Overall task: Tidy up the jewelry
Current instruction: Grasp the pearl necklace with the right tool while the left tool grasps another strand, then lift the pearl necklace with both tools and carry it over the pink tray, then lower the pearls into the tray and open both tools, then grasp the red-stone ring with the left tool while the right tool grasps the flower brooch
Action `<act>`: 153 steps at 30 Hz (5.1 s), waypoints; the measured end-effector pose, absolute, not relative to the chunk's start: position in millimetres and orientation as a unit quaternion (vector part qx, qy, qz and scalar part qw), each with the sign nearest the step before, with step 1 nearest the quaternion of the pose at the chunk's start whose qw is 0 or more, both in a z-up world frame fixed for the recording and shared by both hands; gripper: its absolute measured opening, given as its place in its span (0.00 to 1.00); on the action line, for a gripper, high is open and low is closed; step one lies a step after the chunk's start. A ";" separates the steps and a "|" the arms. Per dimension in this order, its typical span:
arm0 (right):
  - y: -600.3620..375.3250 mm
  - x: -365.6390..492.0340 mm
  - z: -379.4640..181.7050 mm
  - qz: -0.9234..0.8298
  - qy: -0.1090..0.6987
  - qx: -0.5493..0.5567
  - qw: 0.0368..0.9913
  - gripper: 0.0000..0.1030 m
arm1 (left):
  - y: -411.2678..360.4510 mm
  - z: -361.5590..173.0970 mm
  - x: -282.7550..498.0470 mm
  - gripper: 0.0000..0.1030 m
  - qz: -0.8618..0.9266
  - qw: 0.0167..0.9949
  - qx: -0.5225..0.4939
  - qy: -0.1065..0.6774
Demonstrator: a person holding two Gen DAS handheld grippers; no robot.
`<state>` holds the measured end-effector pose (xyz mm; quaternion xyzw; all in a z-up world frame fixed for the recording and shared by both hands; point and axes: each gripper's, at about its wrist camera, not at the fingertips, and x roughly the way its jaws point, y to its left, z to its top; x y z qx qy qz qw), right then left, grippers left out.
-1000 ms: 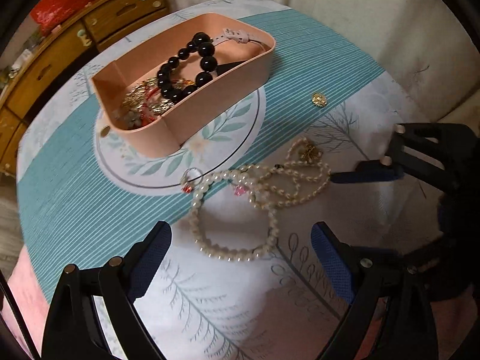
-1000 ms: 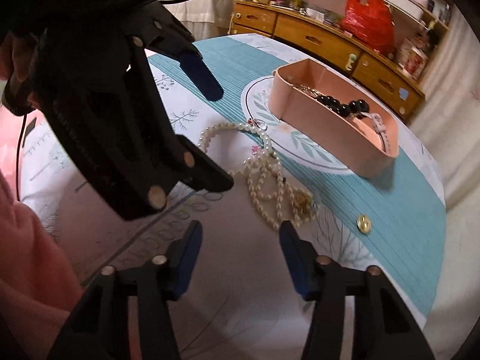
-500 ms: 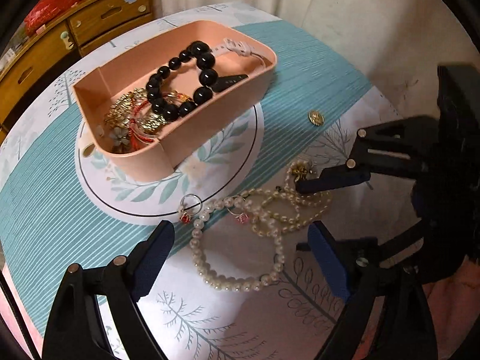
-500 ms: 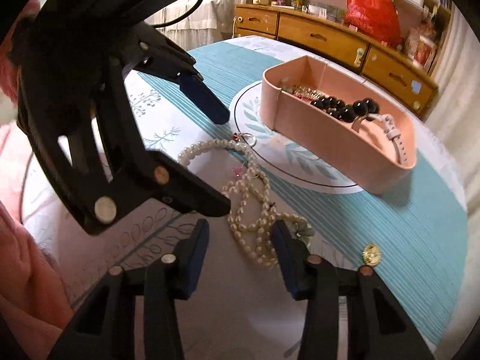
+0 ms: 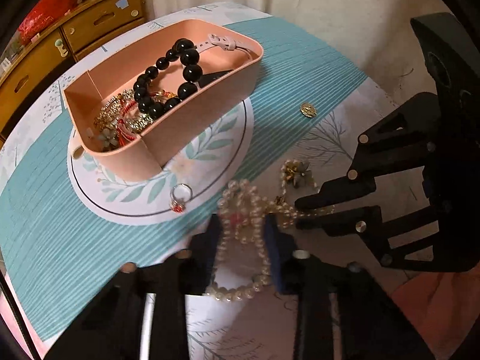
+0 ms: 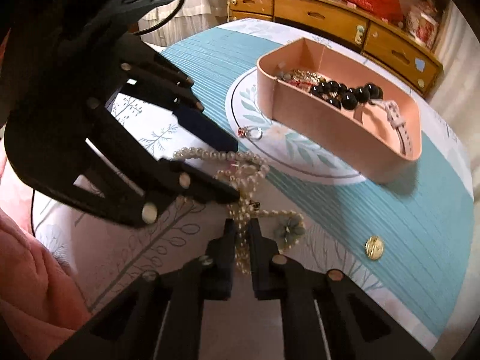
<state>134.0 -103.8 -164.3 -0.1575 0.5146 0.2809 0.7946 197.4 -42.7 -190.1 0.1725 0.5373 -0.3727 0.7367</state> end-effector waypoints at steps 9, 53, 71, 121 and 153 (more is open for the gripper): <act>-119.8 112.0 -162.5 0.249 0.560 -0.118 0.782 0.08 | -47.5 -187.6 177.3 0.12 -0.361 0.734 0.191 0.542; -184.2 143.5 55.8 0.224 0.376 0.132 0.889 0.05 | -21.5 39.0 188.4 0.12 -0.296 0.813 0.101 0.491; -161.6 231.3 56.3 0.236 0.333 0.148 0.901 0.05 | -8.8 -18.4 283.0 0.12 -0.245 0.836 0.021 0.490; -138.9 70.7 -128.1 0.153 0.523 -0.149 0.825 0.55 | -1.1 -152.7 180.1 0.49 -0.124 0.758 -0.077 0.635; -148.7 97.2 -167.9 0.286 0.455 -0.167 0.827 0.19 | -68.9 -196.0 203.3 0.06 -0.036 0.774 -0.075 0.628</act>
